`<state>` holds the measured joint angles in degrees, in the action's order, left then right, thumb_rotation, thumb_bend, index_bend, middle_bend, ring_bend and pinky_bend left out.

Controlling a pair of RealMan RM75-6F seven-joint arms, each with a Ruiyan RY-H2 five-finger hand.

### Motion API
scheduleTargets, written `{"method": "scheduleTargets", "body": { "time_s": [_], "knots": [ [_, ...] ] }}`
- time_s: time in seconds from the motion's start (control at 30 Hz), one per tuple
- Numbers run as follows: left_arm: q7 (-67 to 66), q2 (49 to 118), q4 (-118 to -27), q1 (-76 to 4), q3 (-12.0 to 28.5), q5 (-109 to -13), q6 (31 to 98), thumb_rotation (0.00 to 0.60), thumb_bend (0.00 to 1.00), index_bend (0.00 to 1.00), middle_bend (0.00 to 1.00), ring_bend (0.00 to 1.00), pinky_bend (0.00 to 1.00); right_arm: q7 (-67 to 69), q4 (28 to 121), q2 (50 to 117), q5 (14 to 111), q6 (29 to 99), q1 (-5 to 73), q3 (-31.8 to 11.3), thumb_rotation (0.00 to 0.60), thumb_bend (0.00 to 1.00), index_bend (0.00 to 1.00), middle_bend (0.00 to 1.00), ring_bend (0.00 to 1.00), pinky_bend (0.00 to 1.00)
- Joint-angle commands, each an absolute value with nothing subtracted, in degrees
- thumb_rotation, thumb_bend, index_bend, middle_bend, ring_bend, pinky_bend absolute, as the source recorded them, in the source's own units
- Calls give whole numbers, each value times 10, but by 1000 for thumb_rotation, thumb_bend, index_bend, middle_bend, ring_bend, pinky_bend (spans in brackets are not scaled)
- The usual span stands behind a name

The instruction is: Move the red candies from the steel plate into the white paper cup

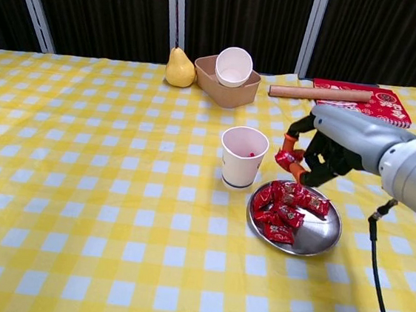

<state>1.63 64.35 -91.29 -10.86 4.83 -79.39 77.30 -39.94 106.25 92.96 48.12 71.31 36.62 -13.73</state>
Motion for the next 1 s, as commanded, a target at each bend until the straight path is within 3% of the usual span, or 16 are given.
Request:
{"method": "scheduleTargets", "body": {
  "time_s": [0.03,0.33,1.0],
  "knots": [
    [18,643,-912,-109,48,-794,772,600,0,0,0,0,0,-411,1076,924,477,717,380,-152,600,562,498,855,921,947],
    [25,639,-915,-111,48,-791,765,600,0,0,0,0,0,-449,1077,942,443,715,428,-185,600,562,498,855,921,947],
    [39,638,-915,-111,49,-788,762,600,0,0,0,0,0,-444,962,1010,405,696,479,-178,600,562,498,855,921,946]
  ]
}}
